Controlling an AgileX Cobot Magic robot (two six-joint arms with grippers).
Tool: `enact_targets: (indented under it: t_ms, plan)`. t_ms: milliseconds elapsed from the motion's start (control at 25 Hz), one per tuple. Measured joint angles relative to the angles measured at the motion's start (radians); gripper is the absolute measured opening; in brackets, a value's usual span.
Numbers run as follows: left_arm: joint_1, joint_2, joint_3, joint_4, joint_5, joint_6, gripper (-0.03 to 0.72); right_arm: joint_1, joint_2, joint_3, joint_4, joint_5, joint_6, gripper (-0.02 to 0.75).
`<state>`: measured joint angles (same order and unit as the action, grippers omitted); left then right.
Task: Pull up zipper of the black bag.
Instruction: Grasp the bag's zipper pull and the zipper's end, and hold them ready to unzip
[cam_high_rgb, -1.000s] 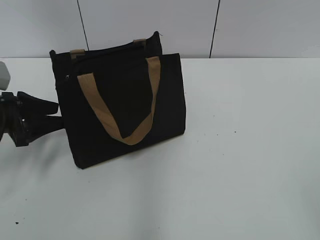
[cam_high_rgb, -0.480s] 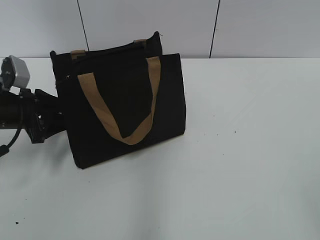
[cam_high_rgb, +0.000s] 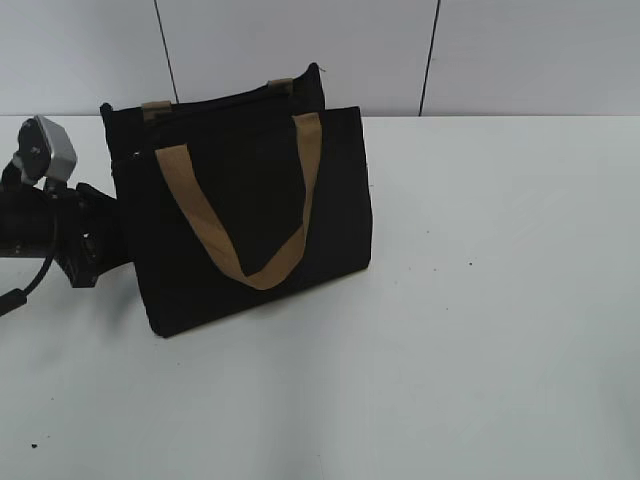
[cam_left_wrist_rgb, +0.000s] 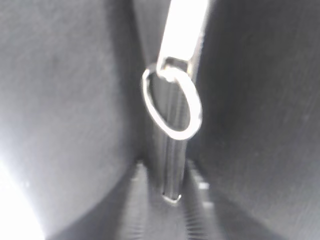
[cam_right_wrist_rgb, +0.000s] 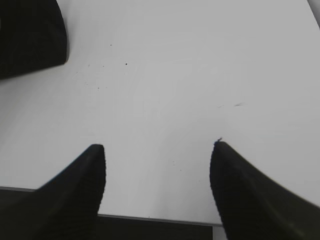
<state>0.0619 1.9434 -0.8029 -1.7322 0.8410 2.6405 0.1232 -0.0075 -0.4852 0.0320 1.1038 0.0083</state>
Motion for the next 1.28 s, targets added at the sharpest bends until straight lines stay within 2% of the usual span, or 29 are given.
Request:
enact_targets:
  t_ms: [280, 480, 640, 800, 1000, 1280]
  plan:
    - [0.0, 0.0, -0.003, 0.0, 0.011, 0.0, 0.169, 0.0, 0.0, 0.0, 0.0, 0.0, 0.0, 0.5]
    - [0.0, 0.0, -0.003, 0.0, 0.056, -0.028, 0.046, 0.0, 0.0, 0.0, 0.019, 0.0, 0.0, 0.5]
    - [0.0, 0.0, -0.003, 0.0, 0.062, -0.084, 0.032, 0.0, 0.02, -0.005, 0.042, 0.0, -0.021, 0.47]
    - [0.012, -0.016, -0.003, 0.0, 0.062, -0.12, 0.031, 0.0, 0.194, -0.071, 0.146, 0.0, -0.137, 0.42]
    - [0.041, -0.072, -0.003, 0.0, 0.065, -0.206, 0.029, 0.0, 0.514, -0.253, 0.279, -0.012, -0.389, 0.4]
    - [0.048, -0.133, -0.003, 0.0, 0.065, -0.242, 0.029, 0.0, 0.959, -0.561, 0.389, -0.031, -0.65, 0.399]
